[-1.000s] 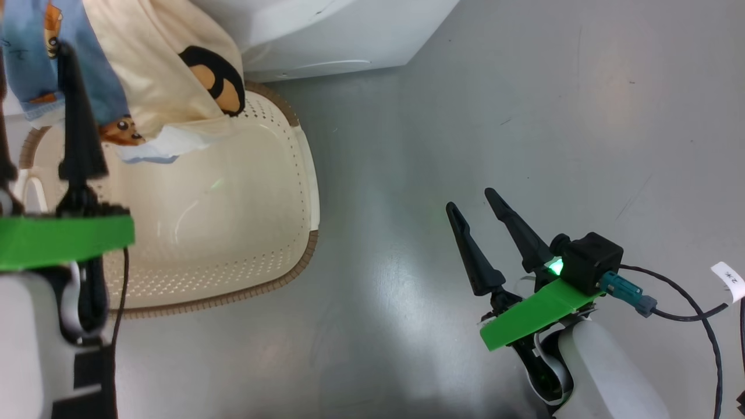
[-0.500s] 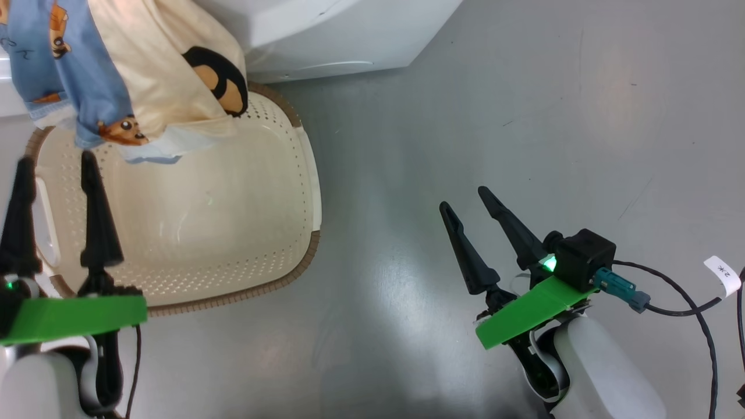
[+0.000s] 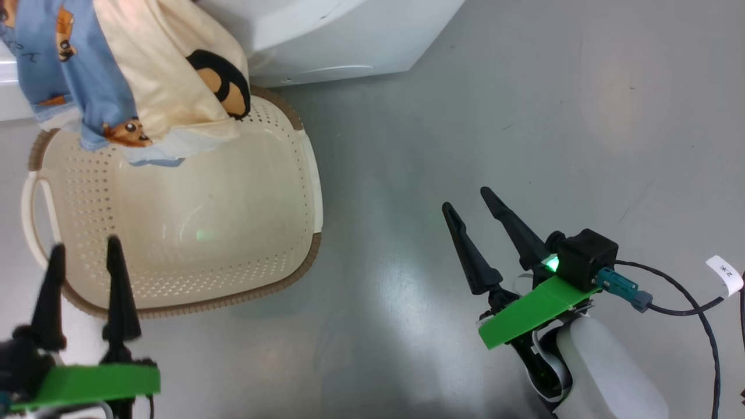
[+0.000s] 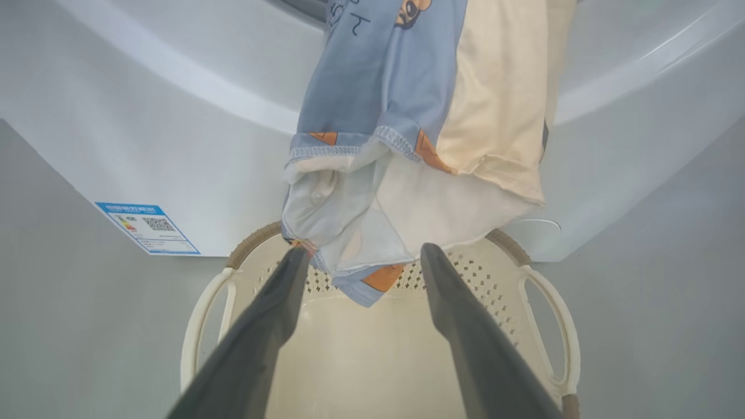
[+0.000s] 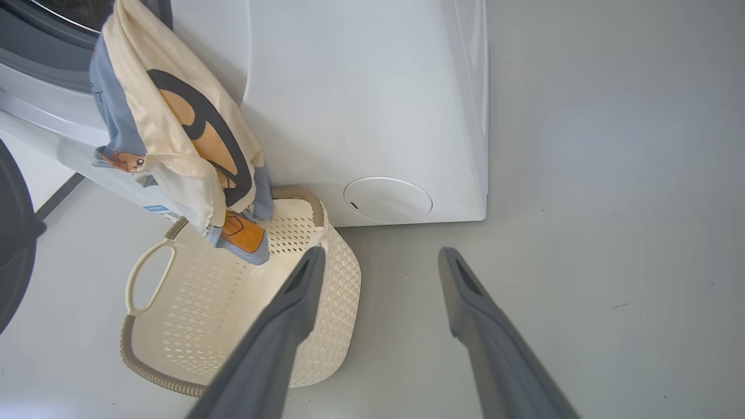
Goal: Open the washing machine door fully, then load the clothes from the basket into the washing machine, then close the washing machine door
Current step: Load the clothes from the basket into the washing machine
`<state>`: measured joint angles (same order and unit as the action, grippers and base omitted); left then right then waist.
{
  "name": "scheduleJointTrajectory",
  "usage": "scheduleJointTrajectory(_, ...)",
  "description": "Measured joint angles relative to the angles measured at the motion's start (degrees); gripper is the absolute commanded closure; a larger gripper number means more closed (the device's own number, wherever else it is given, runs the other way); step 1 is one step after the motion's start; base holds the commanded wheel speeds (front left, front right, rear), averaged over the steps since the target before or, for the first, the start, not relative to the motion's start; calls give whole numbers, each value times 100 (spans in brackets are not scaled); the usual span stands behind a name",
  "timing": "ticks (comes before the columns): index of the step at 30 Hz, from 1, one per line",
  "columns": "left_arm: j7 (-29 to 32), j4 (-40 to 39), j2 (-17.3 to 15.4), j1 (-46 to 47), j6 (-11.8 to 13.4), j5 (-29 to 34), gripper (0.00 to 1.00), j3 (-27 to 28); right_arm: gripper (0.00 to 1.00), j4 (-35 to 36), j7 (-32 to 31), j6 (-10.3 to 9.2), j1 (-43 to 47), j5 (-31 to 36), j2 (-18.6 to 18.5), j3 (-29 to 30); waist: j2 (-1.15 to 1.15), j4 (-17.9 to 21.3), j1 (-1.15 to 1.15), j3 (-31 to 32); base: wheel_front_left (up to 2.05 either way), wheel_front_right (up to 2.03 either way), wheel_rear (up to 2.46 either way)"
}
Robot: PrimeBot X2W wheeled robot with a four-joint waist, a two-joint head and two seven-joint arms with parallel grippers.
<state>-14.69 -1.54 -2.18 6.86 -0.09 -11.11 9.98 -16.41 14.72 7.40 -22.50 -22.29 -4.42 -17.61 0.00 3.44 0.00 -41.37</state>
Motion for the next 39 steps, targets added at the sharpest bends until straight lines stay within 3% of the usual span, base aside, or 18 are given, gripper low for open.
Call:
scheduleJointTrajectory(9,0,47,-2,-234,137,-141,0,-171,0,4,0,-1,0,0,-36,11,0,-59,0,-1,0,0,0)
scheduleJointTrajectory(23,1,69,-2,-228,156,-182,0,-209,0,3,0,0,0,0,-40,41,0,-38,0,-14,0,0,0)
scheduleJointTrajectory(39,0,454,4,993,-301,-303,0,-264,0,-2,0,0,-2,0,-12,23,0,65,0,-27,0,0,0)
